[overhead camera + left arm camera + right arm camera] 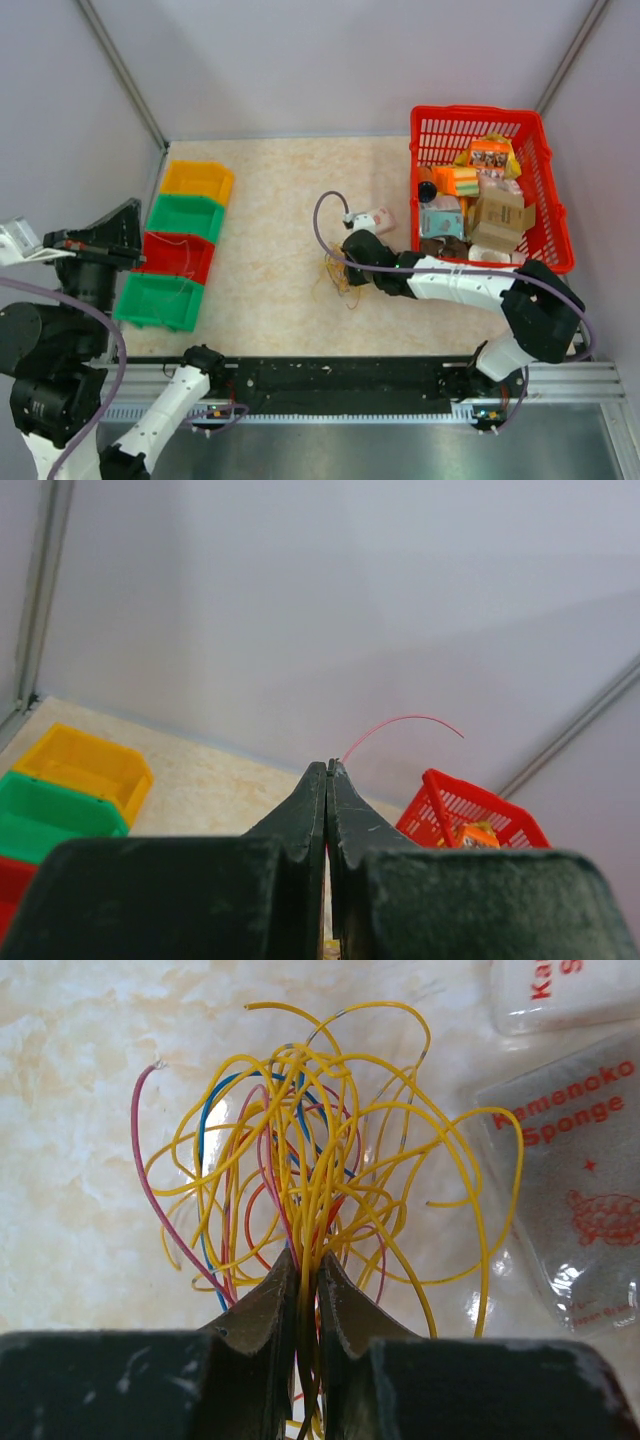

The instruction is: Untangle the cables

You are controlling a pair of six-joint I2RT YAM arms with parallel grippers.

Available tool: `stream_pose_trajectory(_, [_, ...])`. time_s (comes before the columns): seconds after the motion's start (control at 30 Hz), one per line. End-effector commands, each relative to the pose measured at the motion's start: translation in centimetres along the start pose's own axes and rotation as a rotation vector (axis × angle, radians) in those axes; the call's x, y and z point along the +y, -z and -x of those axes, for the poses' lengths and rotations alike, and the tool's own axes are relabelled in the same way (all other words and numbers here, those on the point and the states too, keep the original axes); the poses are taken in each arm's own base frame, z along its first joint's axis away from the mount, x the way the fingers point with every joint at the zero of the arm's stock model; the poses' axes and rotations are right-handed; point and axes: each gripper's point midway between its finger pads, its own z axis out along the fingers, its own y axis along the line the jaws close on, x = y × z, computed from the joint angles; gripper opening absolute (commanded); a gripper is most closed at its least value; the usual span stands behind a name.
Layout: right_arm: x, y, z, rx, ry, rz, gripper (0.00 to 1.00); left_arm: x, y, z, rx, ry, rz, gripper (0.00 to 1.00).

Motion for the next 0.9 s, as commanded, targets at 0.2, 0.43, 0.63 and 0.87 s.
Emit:
stream_pose_trajectory(0.2, [2.7, 2.1, -1.2, -0.008, 0.025, 0.22, 0.0, -0.6, -3.8, -10.1, 0.285, 0.026, -0.06, 0.0])
stream_pose_trajectory(0.43, [1.1, 3.4, -2.3, -0.028, 0.005, 0.206, 0.0, 4.2, -5.1, -20.7, 0.47, -0.022, 0.037, 0.0])
stream_pose_trajectory(0.63, [-0.8, 4.3, -3.0, -0.028, -0.003, 0.144, 0.0, 6.5, -4.6, -24.5, 0.524, -0.033, 0.086, 0.0])
stream_pose_trajectory(0.87, [-1.7, 5.2, -4.3, -0.013, -0.027, 0.143, 0.0, 4.7, -6.4, -21.5, 0.474, -0.064, 0.055, 0.0])
